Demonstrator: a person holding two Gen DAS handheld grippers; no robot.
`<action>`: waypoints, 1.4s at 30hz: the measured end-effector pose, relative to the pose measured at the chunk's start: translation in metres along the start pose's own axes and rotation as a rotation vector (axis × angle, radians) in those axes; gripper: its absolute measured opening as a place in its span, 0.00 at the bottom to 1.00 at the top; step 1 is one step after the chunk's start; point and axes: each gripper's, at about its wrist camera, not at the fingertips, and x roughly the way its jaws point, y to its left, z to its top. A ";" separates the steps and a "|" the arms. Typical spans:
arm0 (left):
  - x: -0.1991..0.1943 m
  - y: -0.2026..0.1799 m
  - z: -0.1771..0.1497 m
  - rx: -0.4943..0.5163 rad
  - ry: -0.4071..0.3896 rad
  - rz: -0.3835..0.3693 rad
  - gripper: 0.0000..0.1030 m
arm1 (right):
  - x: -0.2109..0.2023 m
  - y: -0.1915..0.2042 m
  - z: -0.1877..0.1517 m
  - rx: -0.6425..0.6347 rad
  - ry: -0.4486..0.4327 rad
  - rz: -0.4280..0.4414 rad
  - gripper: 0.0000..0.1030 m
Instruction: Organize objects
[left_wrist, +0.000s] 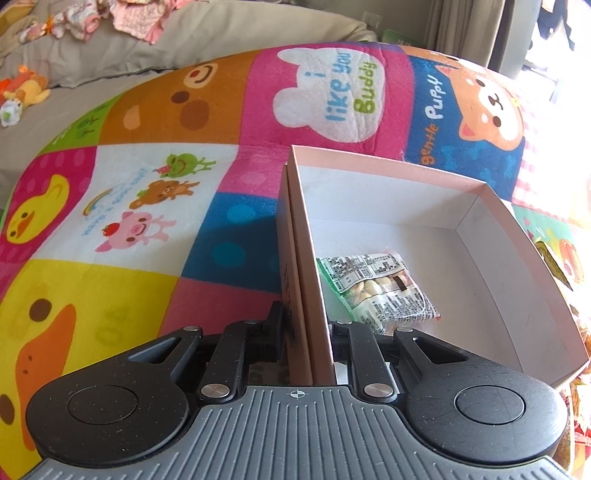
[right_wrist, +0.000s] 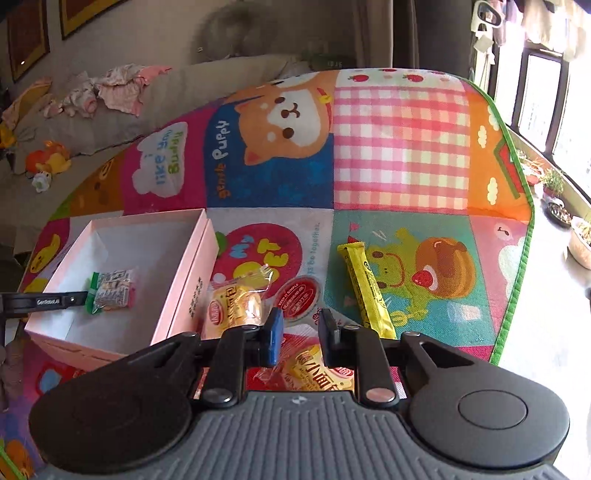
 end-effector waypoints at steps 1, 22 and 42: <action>0.000 0.000 0.000 0.000 0.001 -0.003 0.17 | -0.002 0.002 -0.002 -0.018 -0.001 -0.015 0.20; 0.000 0.003 0.003 0.000 0.017 -0.026 0.18 | 0.135 -0.067 0.021 0.073 0.186 -0.144 0.23; 0.006 -0.007 0.004 0.075 -0.002 -0.058 0.17 | -0.038 0.070 -0.057 0.036 0.225 0.295 0.22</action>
